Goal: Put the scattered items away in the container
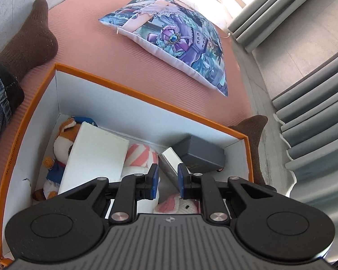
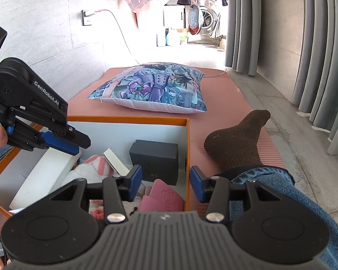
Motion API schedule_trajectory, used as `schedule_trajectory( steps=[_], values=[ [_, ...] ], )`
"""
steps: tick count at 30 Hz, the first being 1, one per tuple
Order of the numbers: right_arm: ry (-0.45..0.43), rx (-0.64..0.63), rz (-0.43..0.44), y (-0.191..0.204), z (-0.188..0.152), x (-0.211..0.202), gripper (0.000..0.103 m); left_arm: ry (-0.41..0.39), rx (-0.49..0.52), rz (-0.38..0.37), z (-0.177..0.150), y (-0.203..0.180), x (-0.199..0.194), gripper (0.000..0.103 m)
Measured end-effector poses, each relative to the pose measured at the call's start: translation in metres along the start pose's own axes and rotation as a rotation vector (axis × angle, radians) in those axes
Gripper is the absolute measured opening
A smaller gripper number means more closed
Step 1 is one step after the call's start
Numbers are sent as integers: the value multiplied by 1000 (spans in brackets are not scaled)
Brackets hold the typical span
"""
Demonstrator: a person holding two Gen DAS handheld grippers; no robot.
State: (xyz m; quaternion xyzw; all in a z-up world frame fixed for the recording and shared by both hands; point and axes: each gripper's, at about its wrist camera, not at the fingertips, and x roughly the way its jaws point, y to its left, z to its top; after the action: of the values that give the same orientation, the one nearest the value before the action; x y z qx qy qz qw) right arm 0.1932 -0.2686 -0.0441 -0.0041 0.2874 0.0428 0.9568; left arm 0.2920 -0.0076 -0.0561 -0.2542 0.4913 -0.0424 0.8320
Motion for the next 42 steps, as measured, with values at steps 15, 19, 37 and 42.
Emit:
schedule_trajectory(
  steps=[15, 19, 37, 42],
  values=[
    [25, -34, -7, 23, 2, -21, 49, -116, 242, 128, -37, 4, -51, 19],
    [33, -26, 4, 35, 4, -34, 49, -145, 290, 136, -46, 5, -73, 20],
    [-11, 50, 25, 72, -4, -111, 51, -175, 394, 143, -95, 37, -161, 28],
    [52, 69, 53, 80, -19, -116, 51, -132, 458, 150, -108, 46, -164, 28]
  ],
)
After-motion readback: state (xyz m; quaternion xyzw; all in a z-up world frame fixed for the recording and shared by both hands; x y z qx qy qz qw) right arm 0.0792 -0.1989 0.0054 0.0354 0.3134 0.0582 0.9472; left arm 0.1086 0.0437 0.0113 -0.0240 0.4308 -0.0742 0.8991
